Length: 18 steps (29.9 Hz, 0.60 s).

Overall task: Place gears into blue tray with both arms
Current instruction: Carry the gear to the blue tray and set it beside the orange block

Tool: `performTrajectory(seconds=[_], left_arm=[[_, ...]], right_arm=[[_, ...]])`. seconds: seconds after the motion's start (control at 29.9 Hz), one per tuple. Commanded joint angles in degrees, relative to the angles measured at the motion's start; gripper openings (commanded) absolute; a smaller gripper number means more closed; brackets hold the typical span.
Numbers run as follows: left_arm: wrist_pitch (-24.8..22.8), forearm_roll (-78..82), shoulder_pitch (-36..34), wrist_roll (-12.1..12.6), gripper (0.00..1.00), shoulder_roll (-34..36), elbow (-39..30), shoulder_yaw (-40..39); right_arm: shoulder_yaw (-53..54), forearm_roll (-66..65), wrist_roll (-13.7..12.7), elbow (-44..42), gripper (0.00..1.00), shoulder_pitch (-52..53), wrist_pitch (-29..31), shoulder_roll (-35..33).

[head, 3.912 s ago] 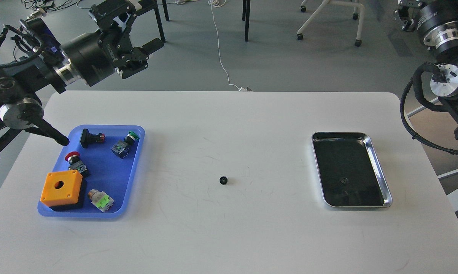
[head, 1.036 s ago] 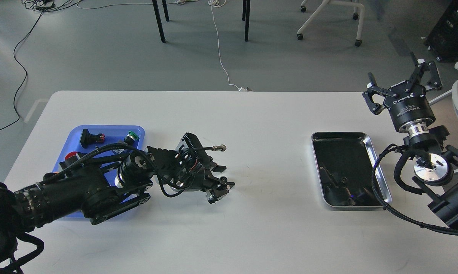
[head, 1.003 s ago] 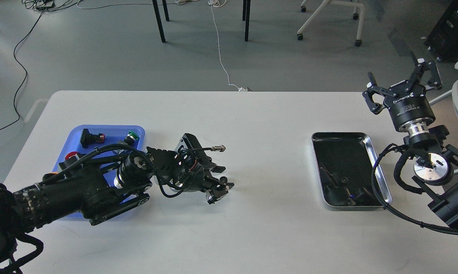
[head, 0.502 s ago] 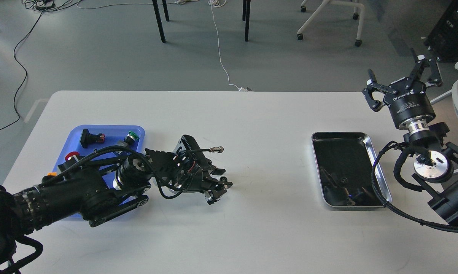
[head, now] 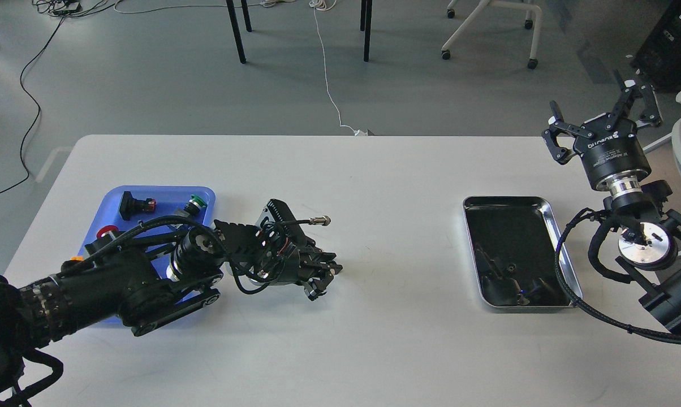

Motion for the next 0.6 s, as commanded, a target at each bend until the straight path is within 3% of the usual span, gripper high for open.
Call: performTrajectory(seconds=[0.0,0.17,0.4,0.57], left_arm=[[0.1,0.0,-0.7,-0.1,0.13,1.1,-1.1,-1.1],[0.1,0.0,-4.8,-0.1,0.13,7.5,-6.8,-3.5],[0.3,-7.8,-7.6,-0.5,0.14,23.3,-12.7,-3.7],[1.8,-8.0,-6.9,-4.7,0.13,31.6,-11.6,-2.8]], right_arm=[[0.0,0.0,0.0,0.1,0.99,0.1,0.0,0.0],[0.0,0.0,0.0,0.2,0.99,0.4,0.0,-2.1],[0.2,0.0,0.0,0.2,0.99,0.3,0.0,-4.0],[0.3,0.0,0.0,0.2,0.99,0.3,0.0,-4.1]])
